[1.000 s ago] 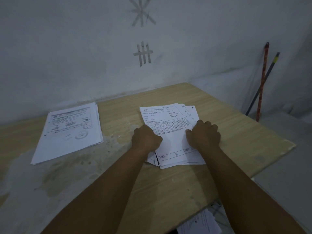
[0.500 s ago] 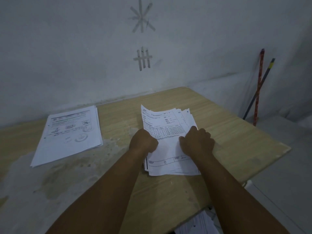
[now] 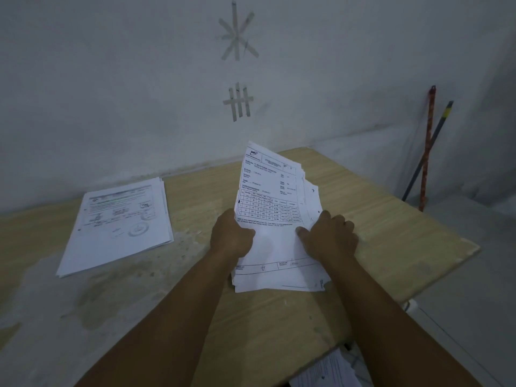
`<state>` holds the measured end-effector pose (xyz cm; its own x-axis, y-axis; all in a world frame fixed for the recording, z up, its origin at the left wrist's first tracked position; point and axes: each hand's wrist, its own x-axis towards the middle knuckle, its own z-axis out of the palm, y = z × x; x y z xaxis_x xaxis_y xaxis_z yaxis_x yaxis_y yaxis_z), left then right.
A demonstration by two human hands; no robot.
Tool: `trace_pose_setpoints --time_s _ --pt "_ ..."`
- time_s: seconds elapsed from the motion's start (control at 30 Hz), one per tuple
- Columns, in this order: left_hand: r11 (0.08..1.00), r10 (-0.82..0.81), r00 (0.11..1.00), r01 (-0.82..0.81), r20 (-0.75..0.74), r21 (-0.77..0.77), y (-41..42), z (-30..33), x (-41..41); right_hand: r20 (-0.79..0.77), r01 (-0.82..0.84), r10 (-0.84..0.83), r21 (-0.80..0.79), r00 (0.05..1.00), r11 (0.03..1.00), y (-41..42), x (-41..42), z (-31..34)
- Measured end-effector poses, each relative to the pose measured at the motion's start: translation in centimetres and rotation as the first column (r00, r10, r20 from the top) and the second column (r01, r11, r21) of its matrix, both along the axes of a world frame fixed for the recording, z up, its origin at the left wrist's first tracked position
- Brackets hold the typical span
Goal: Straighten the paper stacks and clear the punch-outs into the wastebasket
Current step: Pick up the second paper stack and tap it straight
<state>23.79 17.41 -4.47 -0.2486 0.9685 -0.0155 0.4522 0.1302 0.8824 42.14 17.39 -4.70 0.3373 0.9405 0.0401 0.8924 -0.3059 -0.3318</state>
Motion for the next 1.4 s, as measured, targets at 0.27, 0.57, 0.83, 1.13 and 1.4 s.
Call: trace_pose_setpoints --time_s 0.27,0.57,0.83,1.13,1.4 --pt "1.000 -0.006 1.000 0.006 0.024 -0.009 -0.5 0.0 -0.6 -0.068 -0.017 0.016 -0.008 0.998 1.000 0.3 -0.2 0.3" --pt "0.996 -0.040 0.976 0.021 0.215 0.090 -1.1 0.7 -2.4 -0.363 -0.028 0.026 0.000 0.931 1.000 1.4 0.3 0.2" --pt "0.985 -0.100 0.961 0.060 0.256 0.161 -1.9 1.7 -5.9 -0.875 -0.100 0.249 0.229 0.415 0.968 1.4 -0.2 1.3" --pt "0.973 -0.067 0.940 -0.012 0.334 0.230 -3.9 2.6 -10.4 -0.930 -0.165 0.338 0.314 0.147 0.935 1.0 -4.0 3.0" --pt "0.933 0.007 0.906 -0.159 0.424 0.324 -7.1 4.6 -15.8 -0.897 -0.236 0.441 0.425 0.018 0.874 -0.4 -10.5 5.3"
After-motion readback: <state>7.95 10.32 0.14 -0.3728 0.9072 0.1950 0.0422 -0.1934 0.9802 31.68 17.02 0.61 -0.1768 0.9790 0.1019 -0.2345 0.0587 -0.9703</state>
